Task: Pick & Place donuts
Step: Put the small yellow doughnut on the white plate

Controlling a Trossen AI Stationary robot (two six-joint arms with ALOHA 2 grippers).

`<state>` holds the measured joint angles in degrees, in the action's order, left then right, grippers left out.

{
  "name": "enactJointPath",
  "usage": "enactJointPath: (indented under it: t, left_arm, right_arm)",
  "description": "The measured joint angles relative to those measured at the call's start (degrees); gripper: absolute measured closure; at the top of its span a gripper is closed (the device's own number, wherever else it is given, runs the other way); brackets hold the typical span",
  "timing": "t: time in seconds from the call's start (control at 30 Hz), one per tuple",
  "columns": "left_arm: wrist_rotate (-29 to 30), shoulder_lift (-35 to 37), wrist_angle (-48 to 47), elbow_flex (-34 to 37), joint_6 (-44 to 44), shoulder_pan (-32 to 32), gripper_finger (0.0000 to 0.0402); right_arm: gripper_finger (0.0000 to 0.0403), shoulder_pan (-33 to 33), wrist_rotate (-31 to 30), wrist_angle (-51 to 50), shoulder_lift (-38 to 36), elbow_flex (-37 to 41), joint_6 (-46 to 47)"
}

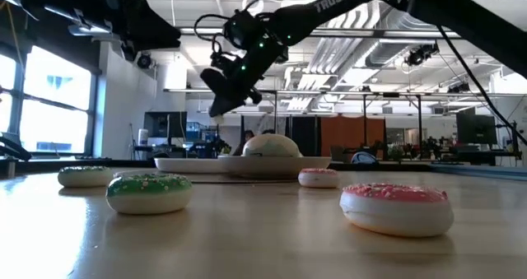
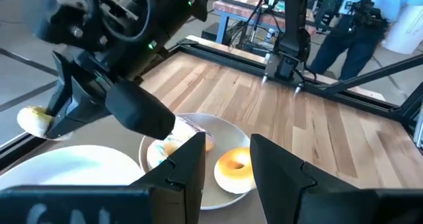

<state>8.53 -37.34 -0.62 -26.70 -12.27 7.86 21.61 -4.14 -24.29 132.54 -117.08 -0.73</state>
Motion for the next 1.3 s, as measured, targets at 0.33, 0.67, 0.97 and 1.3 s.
enactJointPath:
  t: [0.33, 0.67, 0.97, 1.3]
  left_arm:
    - [-0.2, 0.0, 0.0, 0.0, 0.0, 0.0, 0.0283]
    - [-0.3, 0.0, 0.0, 0.0, 0.0, 0.0, 0.0283]
    - [0.5, 0.0, -1.3, 0.0, 0.0, 0.0, 0.0283]
    - [24.9, -11.3, 0.3, 1.0, -4.3, 0.1, 0.0283]
  right_arm:
    - [0.0294, 0.0, 1.0, -5.4, 0.3, -2.1, -2.2]
    - [0.0252, -0.1, 1.6, -9.9, 2.0, -2.1, 0.6]
    - [0.0253, -0.1, 6.9, -10.7, 2.3, -2.1, 0.7]
    - [0.0252, -0.9, 18.2, -8.6, 2.2, -2.1, -2.6]
